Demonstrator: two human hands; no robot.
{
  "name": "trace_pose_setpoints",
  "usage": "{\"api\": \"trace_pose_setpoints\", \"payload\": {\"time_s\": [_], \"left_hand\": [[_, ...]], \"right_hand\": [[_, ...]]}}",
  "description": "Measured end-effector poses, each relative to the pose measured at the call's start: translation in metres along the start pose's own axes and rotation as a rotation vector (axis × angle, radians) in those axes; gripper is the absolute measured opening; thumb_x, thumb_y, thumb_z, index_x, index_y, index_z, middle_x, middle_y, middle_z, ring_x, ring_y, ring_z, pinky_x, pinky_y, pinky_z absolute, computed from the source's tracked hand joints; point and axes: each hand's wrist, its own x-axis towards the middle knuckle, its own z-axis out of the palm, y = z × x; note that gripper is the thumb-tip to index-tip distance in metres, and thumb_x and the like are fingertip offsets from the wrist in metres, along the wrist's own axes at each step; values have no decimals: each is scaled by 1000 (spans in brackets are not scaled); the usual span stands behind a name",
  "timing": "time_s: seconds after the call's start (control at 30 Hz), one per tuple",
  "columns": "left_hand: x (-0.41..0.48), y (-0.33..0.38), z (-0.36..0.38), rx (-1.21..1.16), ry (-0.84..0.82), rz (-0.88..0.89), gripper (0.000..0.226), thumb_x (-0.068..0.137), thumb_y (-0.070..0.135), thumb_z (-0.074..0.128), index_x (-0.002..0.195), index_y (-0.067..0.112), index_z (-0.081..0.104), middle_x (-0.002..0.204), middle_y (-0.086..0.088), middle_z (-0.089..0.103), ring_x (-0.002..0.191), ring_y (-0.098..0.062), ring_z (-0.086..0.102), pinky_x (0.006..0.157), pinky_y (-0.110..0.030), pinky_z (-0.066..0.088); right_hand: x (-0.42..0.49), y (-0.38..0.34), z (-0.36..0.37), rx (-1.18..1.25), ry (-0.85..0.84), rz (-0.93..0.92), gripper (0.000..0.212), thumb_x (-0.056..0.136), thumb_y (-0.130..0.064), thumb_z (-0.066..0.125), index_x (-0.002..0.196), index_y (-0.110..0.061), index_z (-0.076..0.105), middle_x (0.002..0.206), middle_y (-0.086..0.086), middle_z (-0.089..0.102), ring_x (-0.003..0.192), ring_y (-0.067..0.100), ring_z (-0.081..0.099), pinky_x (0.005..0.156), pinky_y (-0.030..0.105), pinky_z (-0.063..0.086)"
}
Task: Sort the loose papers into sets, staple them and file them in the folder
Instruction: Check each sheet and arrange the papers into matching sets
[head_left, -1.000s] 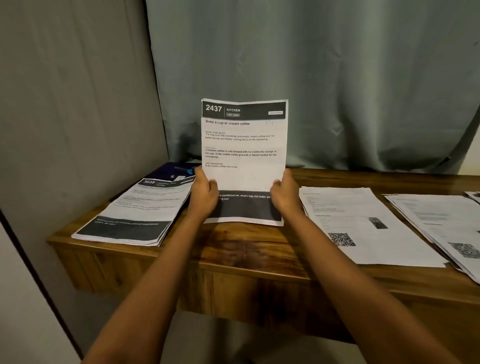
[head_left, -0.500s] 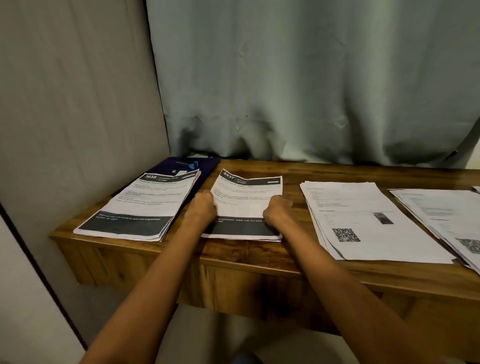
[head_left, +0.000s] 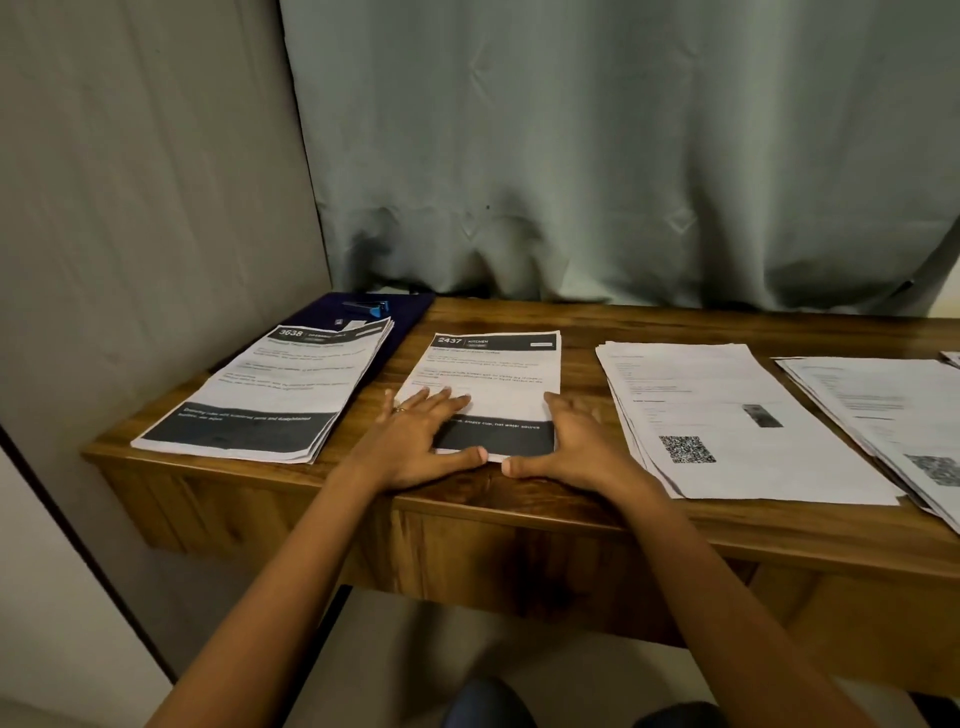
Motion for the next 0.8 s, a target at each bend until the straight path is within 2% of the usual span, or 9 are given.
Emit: {"api": "trace_pose_setpoints", "payload": {"time_s": [0.07, 0.3, 0.4, 0.47, 0.57, 0.63, 0.73, 0.8], "left_hand": [[1, -3, 6, -28, -35, -15, 118, 49, 101, 6, 150, 40, 18, 160, 5, 14, 147, -17, 9, 118, -52, -2], [1, -4, 11, -25, -22, -30, 102, 61, 91, 16, 149, 40, 20, 159, 8, 17, 146, -14, 12, 119, -46, 3], [-1, 0, 7, -11, -11, -21, 111, 55, 97, 10, 148, 38, 24, 158, 6, 21, 145, -15, 18, 118, -50, 5], [0, 5, 3, 14, 56, 2, 107, 60, 96, 8, 147, 37, 27, 156, 3, 28, 143, -17, 24, 117, -55, 3], [6, 28, -7, -31, 191, 94, 94, 71, 88, 14, 146, 34, 31, 152, 2, 35, 140, -17, 30, 117, -54, 0], [14, 54, -13, -152, 212, 144, 86, 75, 83, 20, 143, 32, 36, 151, 4, 37, 139, -17, 33, 118, -49, 1], [32, 93, -13, -297, 188, 183, 74, 82, 74, 35, 140, 29, 41, 149, 2, 40, 137, -20, 34, 117, -48, 18], [46, 117, -10, -344, 176, 188, 67, 87, 64, 46, 141, 25, 41, 148, 0, 42, 135, -21, 37, 111, -39, 31]], "right_hand": [[-1, 2, 4, -10, -6, 14, 102, 71, -54, 75, 150, -18, 20, 155, 6, 21, 142, 29, 14, 112, 41, 24], [0, 7, 12, -65, 11, -22, 88, 77, -57, 68, 145, -16, 30, 147, 6, 31, 134, 24, 23, 106, 38, 31], [-1, 7, 7, -41, 4, -39, 90, 76, -56, 69, 145, -15, 30, 148, 6, 31, 135, 24, 25, 106, 37, 31], [-2, 9, -4, 69, 18, -59, 87, 77, -52, 71, 145, -15, 32, 148, 6, 33, 135, 22, 32, 105, 34, 33], [-8, 13, -31, 312, 150, -99, 62, 83, -39, 69, 136, -16, 46, 140, 2, 46, 126, 18, 47, 98, 28, 42], [-11, 22, -53, 315, 315, -75, 47, 86, -35, 67, 128, -19, 53, 136, 0, 50, 122, 16, 50, 95, 28, 43], [-13, 55, -84, 175, 435, 18, 41, 89, -32, 64, 126, -17, 56, 137, 4, 51, 122, 21, 50, 97, 33, 43], [-14, 83, -99, 60, 425, 119, 41, 90, -32, 62, 126, -13, 56, 136, 9, 52, 121, 24, 51, 97, 34, 41]]}}
